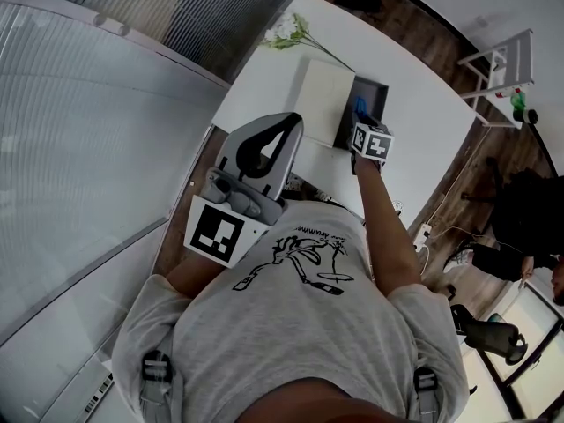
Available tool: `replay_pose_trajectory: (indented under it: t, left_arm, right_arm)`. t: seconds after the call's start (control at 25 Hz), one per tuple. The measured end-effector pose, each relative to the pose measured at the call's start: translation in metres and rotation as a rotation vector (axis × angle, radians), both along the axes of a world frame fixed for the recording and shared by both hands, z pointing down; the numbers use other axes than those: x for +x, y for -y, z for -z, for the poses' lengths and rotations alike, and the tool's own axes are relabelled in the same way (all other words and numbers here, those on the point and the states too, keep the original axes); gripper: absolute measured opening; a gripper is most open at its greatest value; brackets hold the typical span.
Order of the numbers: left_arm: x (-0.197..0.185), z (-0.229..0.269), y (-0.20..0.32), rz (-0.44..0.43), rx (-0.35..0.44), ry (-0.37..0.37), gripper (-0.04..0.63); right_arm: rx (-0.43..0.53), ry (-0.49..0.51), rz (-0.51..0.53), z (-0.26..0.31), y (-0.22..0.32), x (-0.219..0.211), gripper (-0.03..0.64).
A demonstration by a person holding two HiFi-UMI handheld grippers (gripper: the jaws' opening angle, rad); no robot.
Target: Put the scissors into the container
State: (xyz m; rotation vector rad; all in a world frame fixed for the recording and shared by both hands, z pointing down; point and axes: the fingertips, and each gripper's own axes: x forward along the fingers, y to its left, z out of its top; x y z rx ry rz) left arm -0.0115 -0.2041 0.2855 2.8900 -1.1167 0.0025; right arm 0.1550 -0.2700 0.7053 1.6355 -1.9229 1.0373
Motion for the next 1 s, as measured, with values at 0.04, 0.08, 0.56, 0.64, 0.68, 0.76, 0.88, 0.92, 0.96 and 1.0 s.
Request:
replay_pose_trajectory:
  t: [0.04,0.08,0.56,0.64,0.68,0.76,0.88,0.92,0.96,1.0]
  left_arm:
    - [-0.001,0.000,0.000,0.001,-0.001,0.001,0.020]
    - [-0.002,-0.001,0.001,0.002,-0.002,0.001,0.021]
    - [-0.007,-0.003,0.000,0.006,-0.010,0.012,0.020]
    - [-0.006,-0.004,0.000,0.006,-0.011,0.012,0.020]
    - [-0.006,-0.004,0.000,0.005,-0.012,0.013,0.021]
    - [-0.006,-0.005,0.000,0.006,-0.015,0.014,0.020]
    - [-0.006,-0.004,0.000,0.009,-0.014,0.016,0.021]
    - [-0.006,-0.004,0.000,0.010,-0.014,0.016,0.021]
    - [-0.007,-0.005,0.000,0.012,-0.015,0.017,0.021]
    - [-0.007,-0.005,0.000,0.013,-0.018,0.016,0.020]
  right_arm:
    - [-0.012,0.000,-0.005,-0.003,0.001,0.000,0.051]
    - [-0.025,0.002,-0.010,-0.006,0.001,0.000,0.051]
    - [-0.146,0.016,-0.041,-0.036,0.004,0.001,0.051]
    - [-0.162,0.022,-0.041,-0.041,0.004,-0.001,0.051]
    - [-0.171,0.027,-0.042,-0.043,0.003,-0.002,0.051]
    - [-0.182,0.036,-0.044,-0.046,0.003,-0.004,0.051]
    - [-0.180,0.041,-0.043,-0.047,0.005,-0.005,0.051]
    - [-0.180,0.044,-0.044,-0.047,0.005,-0.005,0.051]
    - [-0.180,0.050,-0.047,-0.047,0.005,-0.004,0.052]
    - [-0.182,0.055,-0.052,-0.047,0.006,-0.004,0.052]
